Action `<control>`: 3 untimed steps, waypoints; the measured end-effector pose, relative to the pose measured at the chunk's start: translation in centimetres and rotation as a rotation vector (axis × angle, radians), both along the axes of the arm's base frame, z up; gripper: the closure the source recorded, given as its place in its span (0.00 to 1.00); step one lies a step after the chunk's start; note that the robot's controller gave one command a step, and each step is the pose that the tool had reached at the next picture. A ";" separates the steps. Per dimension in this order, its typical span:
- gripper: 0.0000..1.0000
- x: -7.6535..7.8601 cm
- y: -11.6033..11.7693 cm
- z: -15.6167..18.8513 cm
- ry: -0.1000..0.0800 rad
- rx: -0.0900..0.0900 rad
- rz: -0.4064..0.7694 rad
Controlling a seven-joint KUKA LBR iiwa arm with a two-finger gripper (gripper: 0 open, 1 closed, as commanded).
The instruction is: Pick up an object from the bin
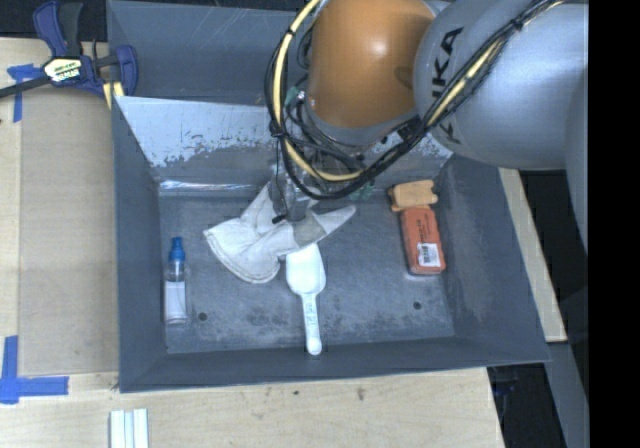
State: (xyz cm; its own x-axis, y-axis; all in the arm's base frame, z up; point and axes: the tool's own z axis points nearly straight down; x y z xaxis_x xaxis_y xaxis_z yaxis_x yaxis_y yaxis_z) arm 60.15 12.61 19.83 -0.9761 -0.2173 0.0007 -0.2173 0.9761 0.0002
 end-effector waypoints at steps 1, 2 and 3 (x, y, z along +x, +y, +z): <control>0.00 0.5 0.2 3.8 -0.004 0.001 -0.009; 0.00 0.7 0.5 2.5 -0.003 0.001 -0.013; 0.00 -0.2 -1.5 -2.9 -0.009 0.003 -0.012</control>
Offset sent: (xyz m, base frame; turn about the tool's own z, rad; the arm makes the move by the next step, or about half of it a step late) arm 0.0000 0.0000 0.0000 0.0000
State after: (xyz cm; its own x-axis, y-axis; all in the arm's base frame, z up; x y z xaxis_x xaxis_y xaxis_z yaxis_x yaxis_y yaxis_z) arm 59.94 11.16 16.90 -0.9785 -0.2059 -0.0086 -0.2059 0.9786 0.0008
